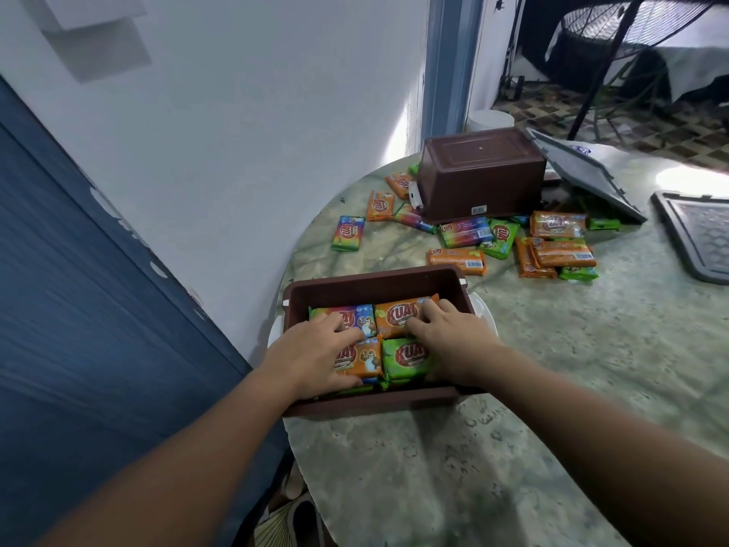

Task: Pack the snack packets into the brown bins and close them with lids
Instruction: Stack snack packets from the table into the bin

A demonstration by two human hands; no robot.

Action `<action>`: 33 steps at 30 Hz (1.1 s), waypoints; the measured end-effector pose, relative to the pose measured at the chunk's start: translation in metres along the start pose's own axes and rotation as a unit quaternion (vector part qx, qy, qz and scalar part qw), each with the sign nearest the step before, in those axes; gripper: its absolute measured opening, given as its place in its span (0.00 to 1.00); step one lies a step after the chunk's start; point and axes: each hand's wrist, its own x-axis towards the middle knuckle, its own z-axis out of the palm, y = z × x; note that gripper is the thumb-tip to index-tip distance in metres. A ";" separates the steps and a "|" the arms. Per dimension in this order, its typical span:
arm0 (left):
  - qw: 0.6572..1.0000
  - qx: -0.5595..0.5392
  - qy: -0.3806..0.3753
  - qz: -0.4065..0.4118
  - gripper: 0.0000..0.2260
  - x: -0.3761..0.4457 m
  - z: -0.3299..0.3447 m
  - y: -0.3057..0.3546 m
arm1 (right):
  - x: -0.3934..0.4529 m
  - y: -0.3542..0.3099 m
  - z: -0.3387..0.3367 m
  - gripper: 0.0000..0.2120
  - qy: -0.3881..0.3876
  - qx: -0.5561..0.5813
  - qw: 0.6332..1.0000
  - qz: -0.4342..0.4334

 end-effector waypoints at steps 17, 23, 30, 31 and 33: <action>0.987 -0.053 0.126 -0.079 0.42 -0.004 -0.006 0.005 | -0.001 -0.001 0.006 0.39 0.072 0.087 0.993 0.017; 0.943 -0.102 0.178 -0.263 0.37 0.011 -0.004 -0.010 | 0.009 0.008 0.000 0.20 0.218 0.191 0.955 0.067; 0.938 -0.177 0.115 -0.274 0.20 0.047 -0.006 -0.031 | 0.052 0.021 -0.010 0.27 0.166 0.097 0.975 0.108; 0.939 -0.184 0.115 -0.267 0.17 0.051 -0.005 -0.035 | 0.058 0.022 -0.011 0.27 0.144 0.086 0.978 0.123; 0.946 -0.172 0.109 -0.252 0.15 0.060 -0.003 -0.044 | 0.067 0.023 -0.012 0.23 0.120 0.084 0.976 0.159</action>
